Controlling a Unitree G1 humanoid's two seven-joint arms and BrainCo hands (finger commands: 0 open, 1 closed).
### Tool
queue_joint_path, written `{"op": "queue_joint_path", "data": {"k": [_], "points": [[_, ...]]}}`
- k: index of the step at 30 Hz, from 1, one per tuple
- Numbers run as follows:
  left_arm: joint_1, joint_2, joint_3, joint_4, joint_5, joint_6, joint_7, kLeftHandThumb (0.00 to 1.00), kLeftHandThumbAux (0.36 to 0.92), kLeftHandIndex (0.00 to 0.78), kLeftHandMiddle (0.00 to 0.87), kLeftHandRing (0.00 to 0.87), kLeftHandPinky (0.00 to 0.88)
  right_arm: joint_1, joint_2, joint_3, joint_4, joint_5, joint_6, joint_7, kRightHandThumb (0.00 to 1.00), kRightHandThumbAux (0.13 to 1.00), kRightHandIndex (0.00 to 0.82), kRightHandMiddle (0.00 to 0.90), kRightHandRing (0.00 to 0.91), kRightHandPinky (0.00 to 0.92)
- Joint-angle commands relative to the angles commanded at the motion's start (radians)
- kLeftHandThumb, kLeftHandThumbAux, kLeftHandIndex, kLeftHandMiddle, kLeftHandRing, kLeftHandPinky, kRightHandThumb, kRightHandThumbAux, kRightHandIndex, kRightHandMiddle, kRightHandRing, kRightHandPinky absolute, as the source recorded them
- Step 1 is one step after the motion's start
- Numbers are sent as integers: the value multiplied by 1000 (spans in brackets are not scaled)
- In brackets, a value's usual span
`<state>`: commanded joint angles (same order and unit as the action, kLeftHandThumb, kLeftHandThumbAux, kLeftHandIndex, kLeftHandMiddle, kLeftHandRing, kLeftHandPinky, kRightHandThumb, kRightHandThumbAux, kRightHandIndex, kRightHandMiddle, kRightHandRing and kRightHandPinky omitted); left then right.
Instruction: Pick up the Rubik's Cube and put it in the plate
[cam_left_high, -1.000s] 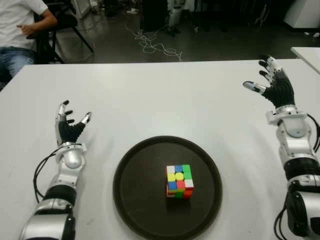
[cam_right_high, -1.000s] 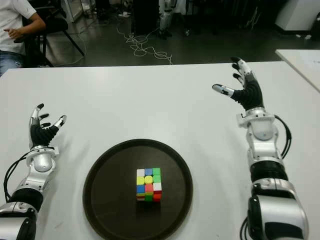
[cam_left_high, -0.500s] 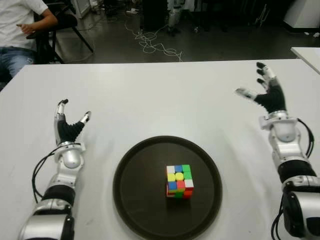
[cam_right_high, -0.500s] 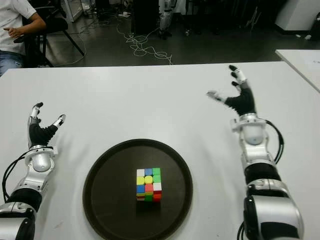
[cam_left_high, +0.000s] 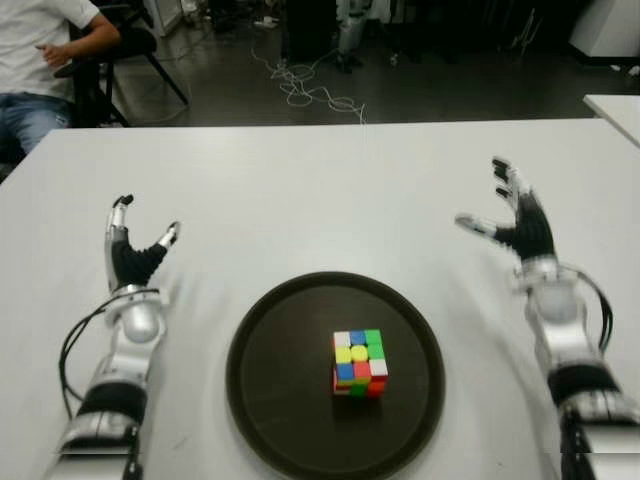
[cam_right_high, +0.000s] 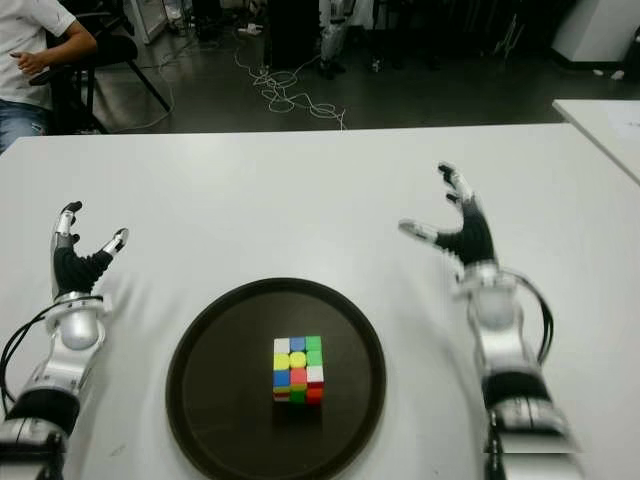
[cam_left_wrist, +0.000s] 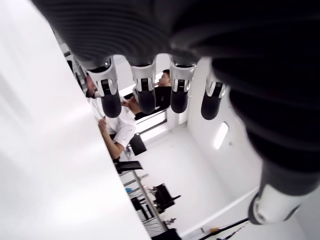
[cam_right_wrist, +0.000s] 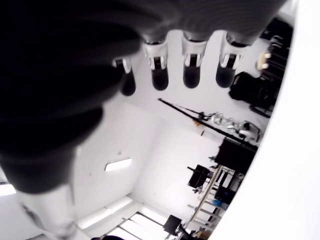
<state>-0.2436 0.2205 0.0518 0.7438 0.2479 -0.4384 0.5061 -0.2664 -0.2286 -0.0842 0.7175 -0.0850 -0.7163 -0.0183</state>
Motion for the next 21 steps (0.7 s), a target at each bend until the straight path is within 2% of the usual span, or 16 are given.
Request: {"op": "queue_joint_path", "data": {"k": [3, 5, 14, 21], "points": [[71, -14, -11, -104, -1, 19, -33, 22, 690, 0, 0, 0, 4, 28, 27, 12, -26, -9, 6, -14, 0, 675, 0, 0, 0, 0], [98, -18, -13, -152, -2, 35, -47, 22, 702, 0, 0, 0, 2, 37, 33, 15, -37, -12, 10, -18, 0, 674, 0, 0, 0, 0], [158, -21, -19, -281, 4, 66, -116, 10, 741, 0, 0, 0, 0, 37, 44, 18, -32, -26, -12, -28, 0, 706, 0, 0, 0, 0], [180, -20, -14, -314, 7, 68, -138, 1, 751, 0, 0, 0, 0, 35, 41, 25, -23, -48, -38, -51, 0, 747, 0, 0, 0, 0]]}}
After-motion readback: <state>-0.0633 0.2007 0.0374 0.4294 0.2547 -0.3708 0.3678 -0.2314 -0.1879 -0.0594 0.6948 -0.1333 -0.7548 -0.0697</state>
